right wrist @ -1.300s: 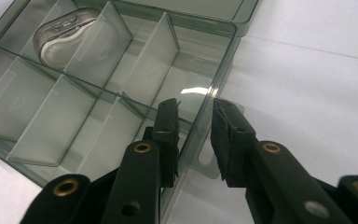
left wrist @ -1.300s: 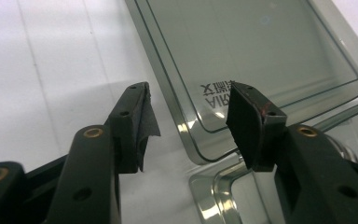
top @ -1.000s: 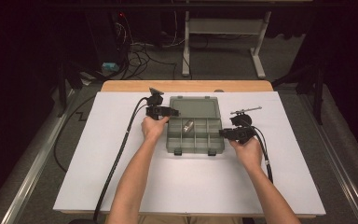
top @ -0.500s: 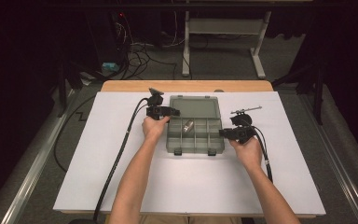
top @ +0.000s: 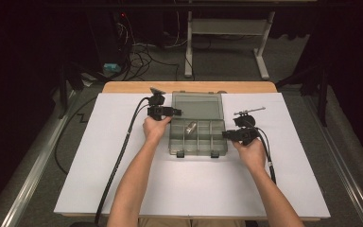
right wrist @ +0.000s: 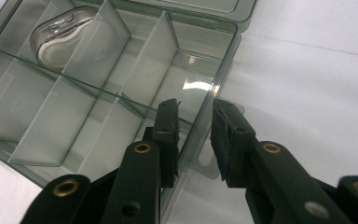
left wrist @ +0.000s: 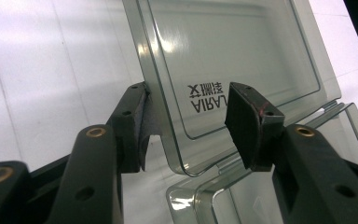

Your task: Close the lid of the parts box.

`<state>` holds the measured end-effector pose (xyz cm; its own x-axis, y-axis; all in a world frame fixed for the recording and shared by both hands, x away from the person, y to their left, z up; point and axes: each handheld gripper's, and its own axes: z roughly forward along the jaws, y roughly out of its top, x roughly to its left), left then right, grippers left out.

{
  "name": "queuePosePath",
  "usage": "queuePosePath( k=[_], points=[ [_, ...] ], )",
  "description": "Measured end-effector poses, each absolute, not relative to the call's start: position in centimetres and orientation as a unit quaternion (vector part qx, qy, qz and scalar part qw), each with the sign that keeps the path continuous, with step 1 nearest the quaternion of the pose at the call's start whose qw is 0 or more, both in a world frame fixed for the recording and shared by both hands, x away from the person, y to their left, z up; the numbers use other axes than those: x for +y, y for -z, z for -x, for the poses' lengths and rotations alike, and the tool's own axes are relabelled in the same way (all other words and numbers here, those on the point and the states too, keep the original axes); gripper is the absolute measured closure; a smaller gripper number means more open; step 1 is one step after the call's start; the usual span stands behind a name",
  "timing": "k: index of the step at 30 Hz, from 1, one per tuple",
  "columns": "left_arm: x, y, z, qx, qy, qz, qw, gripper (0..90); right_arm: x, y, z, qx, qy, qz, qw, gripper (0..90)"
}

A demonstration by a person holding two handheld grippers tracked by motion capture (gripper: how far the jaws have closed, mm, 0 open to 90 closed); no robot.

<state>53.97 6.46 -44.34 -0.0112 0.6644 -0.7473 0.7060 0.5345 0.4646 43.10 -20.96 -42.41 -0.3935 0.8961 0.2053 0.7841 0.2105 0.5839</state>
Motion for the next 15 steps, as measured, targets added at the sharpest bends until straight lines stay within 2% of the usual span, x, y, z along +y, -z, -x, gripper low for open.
queuePosePath(
  k=[15],
  points=[
    [6.2,42.6,-52.7,0.678,-0.019,-0.509,0.529,55.2,-20.9,42.4,-43.1,0.773,-0.313,-0.544,0.090,72.6]
  ],
)
